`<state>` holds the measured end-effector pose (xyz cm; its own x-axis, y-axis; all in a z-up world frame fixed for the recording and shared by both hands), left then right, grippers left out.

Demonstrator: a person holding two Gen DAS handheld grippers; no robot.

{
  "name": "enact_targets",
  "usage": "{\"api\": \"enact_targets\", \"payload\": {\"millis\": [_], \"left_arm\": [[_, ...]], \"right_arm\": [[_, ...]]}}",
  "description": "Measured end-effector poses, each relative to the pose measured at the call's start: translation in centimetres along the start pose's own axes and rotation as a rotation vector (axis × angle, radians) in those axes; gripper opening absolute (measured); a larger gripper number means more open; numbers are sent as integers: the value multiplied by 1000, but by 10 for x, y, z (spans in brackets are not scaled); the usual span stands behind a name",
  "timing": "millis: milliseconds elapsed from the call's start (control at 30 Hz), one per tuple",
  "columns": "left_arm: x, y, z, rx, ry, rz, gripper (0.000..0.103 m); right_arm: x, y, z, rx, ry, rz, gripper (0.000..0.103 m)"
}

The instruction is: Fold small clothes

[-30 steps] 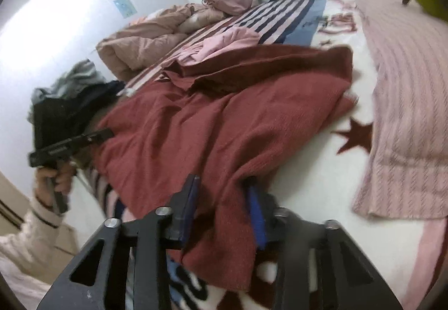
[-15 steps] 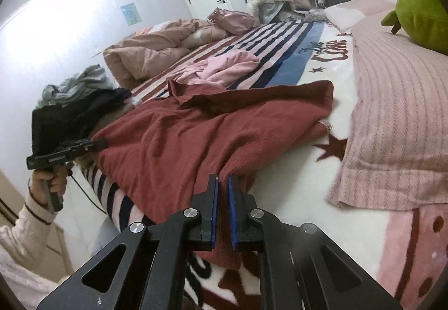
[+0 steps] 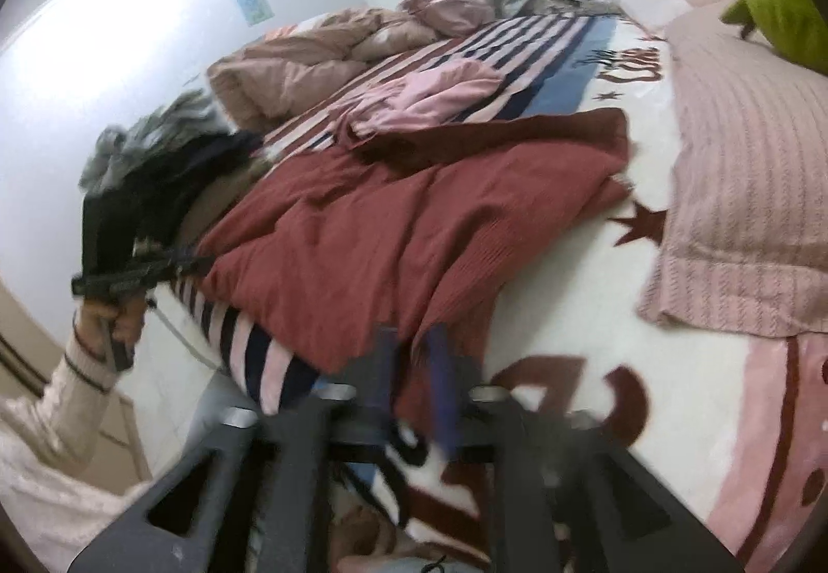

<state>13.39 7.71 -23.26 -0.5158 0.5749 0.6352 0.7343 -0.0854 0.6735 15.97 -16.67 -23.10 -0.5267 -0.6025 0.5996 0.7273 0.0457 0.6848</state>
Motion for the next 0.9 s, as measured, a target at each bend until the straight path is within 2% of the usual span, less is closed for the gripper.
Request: {"api": "enact_targets", "payload": {"millis": [33, 67, 133, 167, 200, 233, 300, 400, 500, 633, 700, 733, 767, 833, 900], "left_arm": [[-2, 1, 0, 18, -17, -6, 57], [-5, 3, 0, 36, -25, -8, 57], [-13, 8, 3, 60, 11, -20, 55], [-15, 11, 2, 63, 16, -33, 38], [-15, 13, 0, 65, 9, -42, 24], [-14, 16, -2, 66, -6, -52, 4], [-7, 19, -6, 45, -8, -71, 4], [6, 12, -13, 6, -67, -55, 4], [6, -6, -9, -3, -75, 3, 4], [-4, -23, -5, -7, -69, 65, 8], [1, -20, -4, 4, -66, 65, 22], [7, -14, -1, 5, -48, 51, 40], [14, -6, 1, 2, -24, 28, 52], [28, 12, 5, -10, 17, -20, 52], [37, 31, 6, -18, 41, -61, 52]], "right_arm": [[-2, 2, -2, -15, 6, -1, 61], [-8, 5, -5, -40, 25, 10, 61], [-20, 8, -7, -78, 58, 21, 59], [-26, 9, -6, -91, 80, 22, 53], [-30, 10, -4, -95, 92, 23, 28], [-32, 11, -3, -92, 86, 20, 4], [-24, 16, 3, -65, 98, -21, 3], [-7, 13, 10, -45, 138, -23, 3], [1, -5, 12, -47, 158, 13, 2], [-10, -30, 2, -49, 94, 84, 3], [-9, -29, 0, -54, 91, 91, 7], [-6, -23, 1, -51, 85, 82, 8], [1, -14, 2, -31, 65, 62, 13], [12, 4, 3, 29, 4, 25, 35], [19, 25, 4, 65, -33, -12, 36]]}}
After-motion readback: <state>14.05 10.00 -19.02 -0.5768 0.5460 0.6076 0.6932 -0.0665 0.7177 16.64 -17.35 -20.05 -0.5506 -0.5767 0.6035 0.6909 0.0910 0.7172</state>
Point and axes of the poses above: each gripper's, at about its wrist camera, not at the fingertips, and x roughly against the way its jaws point, z to its left, y to its top, the point moved 9 cm from there along -x, roughly the way its jaws point
